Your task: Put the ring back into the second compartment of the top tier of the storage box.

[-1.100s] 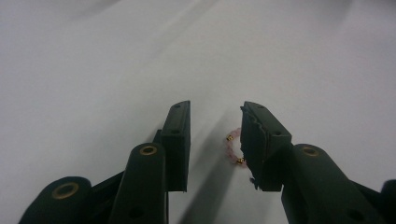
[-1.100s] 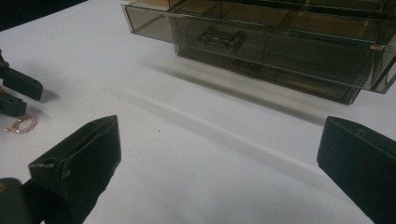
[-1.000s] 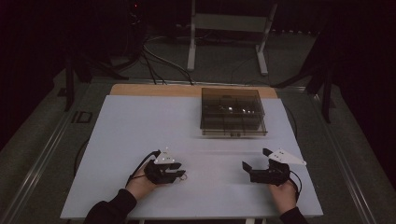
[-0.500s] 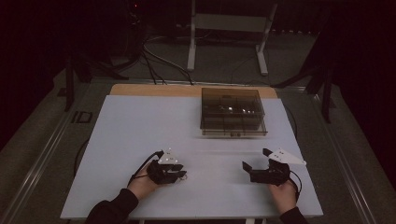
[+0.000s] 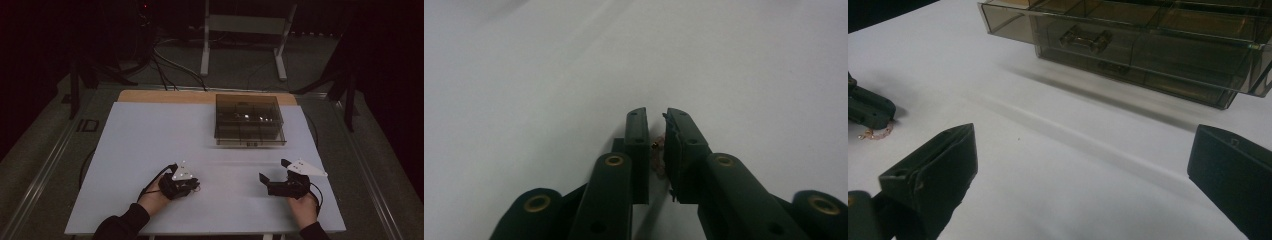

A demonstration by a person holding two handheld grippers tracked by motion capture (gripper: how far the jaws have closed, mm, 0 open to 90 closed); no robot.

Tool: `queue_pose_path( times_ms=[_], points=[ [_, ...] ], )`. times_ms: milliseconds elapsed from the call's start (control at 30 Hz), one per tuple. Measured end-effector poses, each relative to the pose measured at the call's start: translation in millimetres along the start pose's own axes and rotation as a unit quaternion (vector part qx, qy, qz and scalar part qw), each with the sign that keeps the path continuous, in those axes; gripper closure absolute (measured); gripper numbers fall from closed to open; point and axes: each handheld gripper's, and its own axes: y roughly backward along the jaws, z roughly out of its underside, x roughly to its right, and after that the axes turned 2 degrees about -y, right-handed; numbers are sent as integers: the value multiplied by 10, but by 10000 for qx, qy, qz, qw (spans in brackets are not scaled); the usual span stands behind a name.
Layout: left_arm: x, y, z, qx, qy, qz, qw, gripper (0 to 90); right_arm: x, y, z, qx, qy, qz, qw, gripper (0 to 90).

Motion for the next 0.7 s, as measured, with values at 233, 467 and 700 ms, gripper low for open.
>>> queue_pose_path(
  times_ms=[233, 467, 700],
  points=[
    [23, -4, -34, -113, -21, -10, 9999, 870, -10, -2, -2, -8, 19, -20, 10000, 1],
    [-24, 24, -57, 12, 127, -67, 9999, 876, -5, 2, -2, 20, 10, -37, 10000, 1],
    [-73, 111, -115, 183, 198, -149, 9995, 876, -2, 6, -2, 46, 9, -53, 10000, 1]
  ],
)
